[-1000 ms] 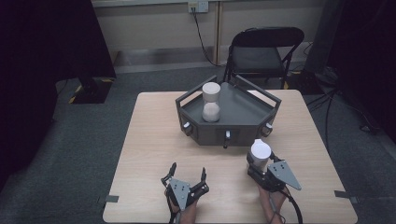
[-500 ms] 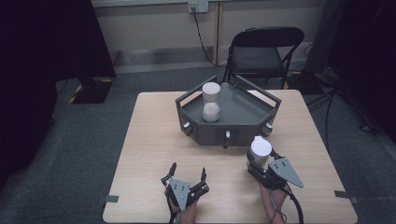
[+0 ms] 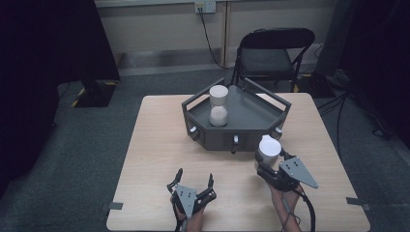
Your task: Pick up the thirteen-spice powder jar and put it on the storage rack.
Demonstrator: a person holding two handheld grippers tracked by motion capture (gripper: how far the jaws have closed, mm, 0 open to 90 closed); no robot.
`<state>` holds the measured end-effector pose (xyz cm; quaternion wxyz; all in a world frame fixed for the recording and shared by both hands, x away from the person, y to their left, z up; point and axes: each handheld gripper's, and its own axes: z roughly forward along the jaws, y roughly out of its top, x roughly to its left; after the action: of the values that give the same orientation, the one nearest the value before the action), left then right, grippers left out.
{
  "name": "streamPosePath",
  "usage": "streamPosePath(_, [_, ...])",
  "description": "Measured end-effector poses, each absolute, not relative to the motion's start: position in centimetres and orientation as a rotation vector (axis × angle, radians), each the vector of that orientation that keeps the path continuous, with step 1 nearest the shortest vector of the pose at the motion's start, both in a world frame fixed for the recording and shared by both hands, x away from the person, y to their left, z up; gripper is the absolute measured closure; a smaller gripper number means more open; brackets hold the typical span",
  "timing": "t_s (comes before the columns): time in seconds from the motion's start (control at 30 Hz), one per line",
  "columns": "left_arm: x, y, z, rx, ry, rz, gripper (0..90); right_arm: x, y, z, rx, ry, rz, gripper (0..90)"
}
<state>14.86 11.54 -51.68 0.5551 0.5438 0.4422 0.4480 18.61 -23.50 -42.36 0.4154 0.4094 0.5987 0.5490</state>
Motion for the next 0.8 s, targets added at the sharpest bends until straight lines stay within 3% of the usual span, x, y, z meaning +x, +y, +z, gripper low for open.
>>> streamPosePath(0.8, [14.9, 11.6, -51.7, 1.286, 1.042, 1.055, 1.2, 23.0, -24.5, -36.4, 0.979, 1.516, 1.405, 29.6])
